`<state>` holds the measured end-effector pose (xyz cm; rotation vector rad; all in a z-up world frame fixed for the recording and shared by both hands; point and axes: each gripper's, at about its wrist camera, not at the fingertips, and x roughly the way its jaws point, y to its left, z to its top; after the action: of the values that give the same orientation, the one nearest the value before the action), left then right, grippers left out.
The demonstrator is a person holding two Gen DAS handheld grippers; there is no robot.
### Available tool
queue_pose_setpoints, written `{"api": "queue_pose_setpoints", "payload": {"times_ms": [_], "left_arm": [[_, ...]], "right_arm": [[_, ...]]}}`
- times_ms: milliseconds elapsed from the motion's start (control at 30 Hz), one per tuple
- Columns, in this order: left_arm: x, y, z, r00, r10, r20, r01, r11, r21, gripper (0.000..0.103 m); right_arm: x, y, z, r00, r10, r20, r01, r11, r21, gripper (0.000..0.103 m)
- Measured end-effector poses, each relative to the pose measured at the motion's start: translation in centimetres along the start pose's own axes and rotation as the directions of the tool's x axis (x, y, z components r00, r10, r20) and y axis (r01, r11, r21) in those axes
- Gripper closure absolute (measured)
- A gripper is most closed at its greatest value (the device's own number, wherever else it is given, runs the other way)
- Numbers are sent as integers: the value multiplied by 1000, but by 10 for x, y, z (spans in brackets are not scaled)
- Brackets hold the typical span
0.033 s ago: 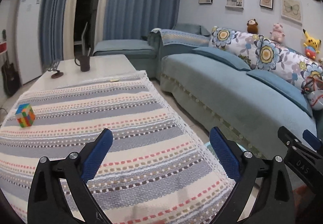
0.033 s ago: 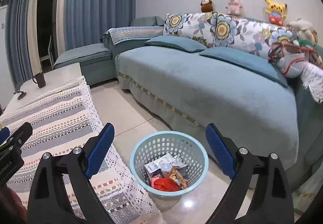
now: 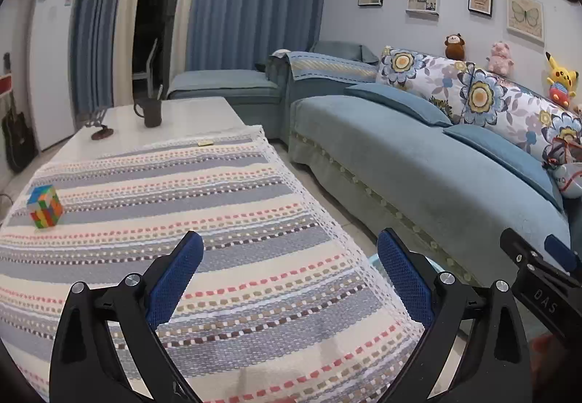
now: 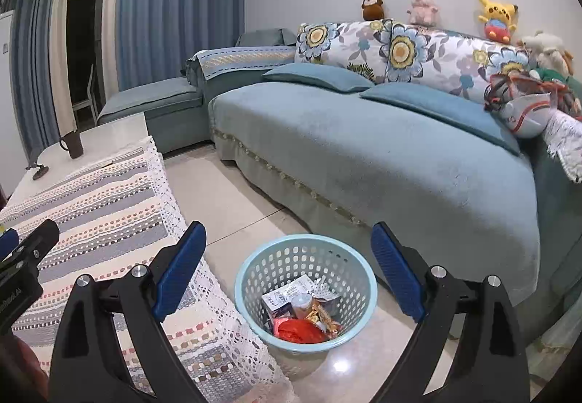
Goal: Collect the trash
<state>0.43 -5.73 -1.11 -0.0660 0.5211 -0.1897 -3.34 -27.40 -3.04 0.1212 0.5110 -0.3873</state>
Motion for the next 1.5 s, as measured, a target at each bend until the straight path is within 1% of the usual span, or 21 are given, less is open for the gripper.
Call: {"api": "queue_pose_setpoints", "payload": {"times_ms": [33,133,200,367,567,867,1167,1500], "left_arm": [[0,0,0,1000,5,3,-5,1000,0,9],[-6,-1,-1,998,48,43,-48,999,13,9],[-7,-2,-1,997,64,52,-65,998,20,9],[-5,-3,-1,997,61,54,-63,998,25,9],[-5,-2,-1,997,60,56,-61,998,28,9],[-4,-1,-2,996,62,58,-64,997,32,9],[2,0,-3,997,66,28,-67,997,23,8],[5,2,-4,997,72,22,-72,997,20,8]], "right_arm": [[0,-2,0,1000,0,-2,0,1000,1,16],[2,-7,0,1000,-2,-7,2,1000,14,16],[1,-10,1,1000,8,-10,-8,1000,31,16],[-6,-11,1,1000,8,5,-8,999,31,16],[-3,-5,-1,999,30,-13,-30,999,29,16],[-7,1,-1,1000,30,-5,-30,999,19,15],[-13,2,1,1000,20,7,-20,1000,12,15],[-19,5,0,1000,18,21,-18,1000,2,14]]}}
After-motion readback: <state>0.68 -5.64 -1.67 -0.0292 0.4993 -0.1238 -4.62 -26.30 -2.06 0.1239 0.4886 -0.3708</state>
